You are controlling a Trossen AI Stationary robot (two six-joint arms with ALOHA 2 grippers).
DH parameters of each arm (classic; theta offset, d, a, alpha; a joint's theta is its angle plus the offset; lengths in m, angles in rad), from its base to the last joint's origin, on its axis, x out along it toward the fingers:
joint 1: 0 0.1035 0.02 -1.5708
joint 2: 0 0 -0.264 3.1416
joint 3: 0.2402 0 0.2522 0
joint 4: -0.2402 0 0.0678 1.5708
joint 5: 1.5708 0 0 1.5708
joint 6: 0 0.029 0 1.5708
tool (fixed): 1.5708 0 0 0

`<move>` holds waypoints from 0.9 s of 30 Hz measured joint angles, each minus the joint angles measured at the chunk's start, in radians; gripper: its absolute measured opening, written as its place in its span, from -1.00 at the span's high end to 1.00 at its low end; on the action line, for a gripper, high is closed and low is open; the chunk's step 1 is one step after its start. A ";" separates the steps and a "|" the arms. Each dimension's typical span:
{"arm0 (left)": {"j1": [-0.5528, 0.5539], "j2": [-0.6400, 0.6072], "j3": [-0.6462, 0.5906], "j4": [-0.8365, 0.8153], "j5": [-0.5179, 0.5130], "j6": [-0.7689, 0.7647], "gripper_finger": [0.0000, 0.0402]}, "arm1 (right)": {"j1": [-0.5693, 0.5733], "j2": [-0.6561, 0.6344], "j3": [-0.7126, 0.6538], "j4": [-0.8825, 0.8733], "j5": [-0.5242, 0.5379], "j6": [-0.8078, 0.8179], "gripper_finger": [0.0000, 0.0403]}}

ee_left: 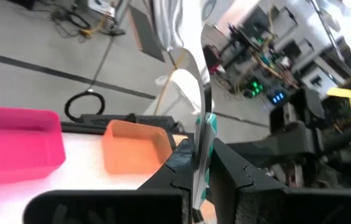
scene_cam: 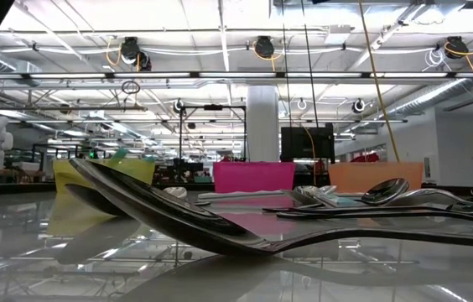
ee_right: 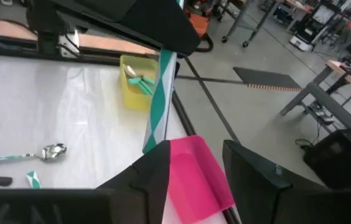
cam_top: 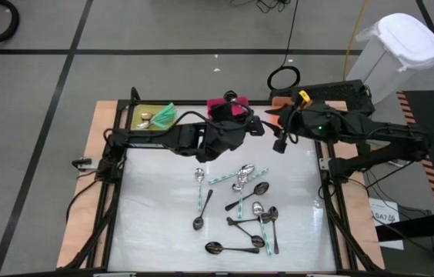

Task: Sort silverware by color (type)
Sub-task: Put the white patterned spoon into the pink bin

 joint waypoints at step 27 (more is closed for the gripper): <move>0.003 0.021 0.000 -0.123 -0.104 -0.281 0.88 | 0.001 0.023 -0.001 -0.012 0.011 0.128 0.27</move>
